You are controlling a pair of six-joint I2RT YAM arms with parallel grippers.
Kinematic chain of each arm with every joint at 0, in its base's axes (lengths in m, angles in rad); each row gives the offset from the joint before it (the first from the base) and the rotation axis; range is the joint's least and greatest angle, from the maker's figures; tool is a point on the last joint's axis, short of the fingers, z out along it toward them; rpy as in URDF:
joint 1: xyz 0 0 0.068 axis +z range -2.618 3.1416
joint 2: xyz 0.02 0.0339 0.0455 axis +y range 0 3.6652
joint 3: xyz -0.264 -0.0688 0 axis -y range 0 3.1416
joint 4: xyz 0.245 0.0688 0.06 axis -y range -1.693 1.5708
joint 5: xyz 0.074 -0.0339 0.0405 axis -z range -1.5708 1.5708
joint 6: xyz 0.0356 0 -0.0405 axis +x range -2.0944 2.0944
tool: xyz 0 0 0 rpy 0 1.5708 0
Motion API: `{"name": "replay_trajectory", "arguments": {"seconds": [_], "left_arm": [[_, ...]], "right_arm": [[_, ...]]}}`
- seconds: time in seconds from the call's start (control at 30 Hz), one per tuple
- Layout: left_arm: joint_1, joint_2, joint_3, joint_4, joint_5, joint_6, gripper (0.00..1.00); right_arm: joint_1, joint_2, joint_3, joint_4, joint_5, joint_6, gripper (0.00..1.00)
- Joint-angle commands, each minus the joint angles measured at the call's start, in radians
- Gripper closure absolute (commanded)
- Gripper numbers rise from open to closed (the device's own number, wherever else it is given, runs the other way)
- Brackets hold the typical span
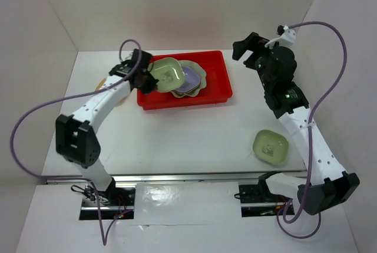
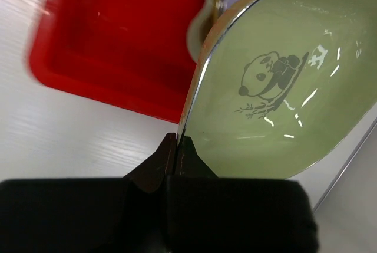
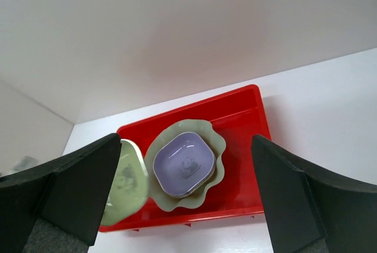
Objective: Place the plates into the plastic bin on the countertop
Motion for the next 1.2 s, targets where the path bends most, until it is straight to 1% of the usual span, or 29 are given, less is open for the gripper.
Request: {"name": "replay_trajectory", "arguments": {"seconds": [0.0, 0.03, 0.07, 0.13, 0.23, 0.4, 0.5, 0.57, 0.63, 0.7, 0.77, 0.8, 0.83, 0.87, 0.9, 0.97, 1.0, 1.07, 1.1, 1.17], "left_arm": [[-0.096, 0.115, 0.15, 0.037, -0.086, -0.2, 1.0], [-0.109, 0.155, 0.186, 0.014, -0.104, -0.235, 1.0], [-0.119, 0.235, 0.221, -0.015, -0.105, -0.267, 1.0], [-0.12, 0.3, 0.316, -0.059, -0.105, -0.341, 1.0], [-0.129, 0.365, 0.373, -0.081, -0.131, -0.416, 1.0], [-0.129, 0.443, 0.456, -0.081, -0.126, -0.462, 1.0], [-0.129, 0.511, 0.511, -0.056, -0.074, -0.462, 1.0], [-0.129, 0.543, 0.524, -0.056, -0.042, -0.474, 1.0], [-0.129, 0.543, 0.511, -0.056, -0.027, -0.485, 1.0], [-0.138, 0.554, 0.511, -0.047, -0.026, -0.485, 1.0], [-0.149, 0.554, 0.479, -0.047, -0.036, -0.494, 1.0], [-0.149, 0.543, 0.468, -0.038, -0.036, -0.494, 0.98], [-0.149, 0.543, 0.456, -0.029, -0.036, -0.494, 0.95], [-0.149, 0.543, 0.456, -0.029, -0.036, -0.494, 0.85], [-0.158, 0.543, 0.456, -0.029, -0.026, -0.494, 0.77], [-0.158, 0.543, 0.456, -0.029, -0.026, -0.484, 0.66], [-0.158, 0.529, 0.467, -0.029, -0.04, -0.484, 0.5], [-0.176, 0.519, 0.477, -0.018, -0.057, -0.471, 0.38], [-0.176, 0.505, 0.493, -0.018, -0.081, -0.456, 0.29], [-0.189, 0.491, 0.505, -0.018, -0.094, -0.447, 0.23]], "right_arm": [[0.006, -0.017, 0.02, -0.073, 0.104, 0.039, 0.02], [0.006, -0.034, 0.011, -0.073, 0.104, 0.039, 0.02], [0.006, -0.044, -0.006, -0.073, 0.104, 0.05, 0.02], [0.006, -0.077, -0.037, -0.073, 0.104, 0.062, 0.02], [0.016, -0.095, -0.048, -0.071, 0.113, 0.062, 0.03], [0.025, -0.115, -0.068, -0.08, 0.113, 0.062, 0.03], [0.034, -0.115, -0.077, -0.08, 0.104, 0.053, 0.03], [0.034, -0.115, -0.077, -0.08, 0.104, 0.053, 0.03], [0.034, -0.106, -0.077, -0.071, 0.104, 0.044, 0.03], [0.034, -0.106, -0.077, -0.071, 0.104, 0.044, 0.03], [0.034, -0.106, -0.077, -0.071, 0.104, 0.044, 0.03], [0.034, -0.106, -0.077, -0.071, 0.092, 0.044, 0.03], [0.034, -0.106, -0.077, -0.062, 0.092, 0.044, 0.03], [0.034, -0.097, -0.077, -0.062, 0.08, 0.044, 0.03], [0.034, -0.097, -0.077, -0.062, 0.079, 0.044, 0.03], [0.043, -0.097, -0.077, -0.062, 0.079, 0.044, 0.03], [0.043, -0.088, -0.077, -0.062, 0.079, 0.044, 0.03], [0.043, -0.088, -0.077, -0.062, 0.079, 0.044, 0.03], [0.043, -0.088, -0.077, -0.062, 0.079, 0.044, 0.03], [0.043, -0.088, -0.077, -0.062, 0.079, 0.044, 0.03]]}}
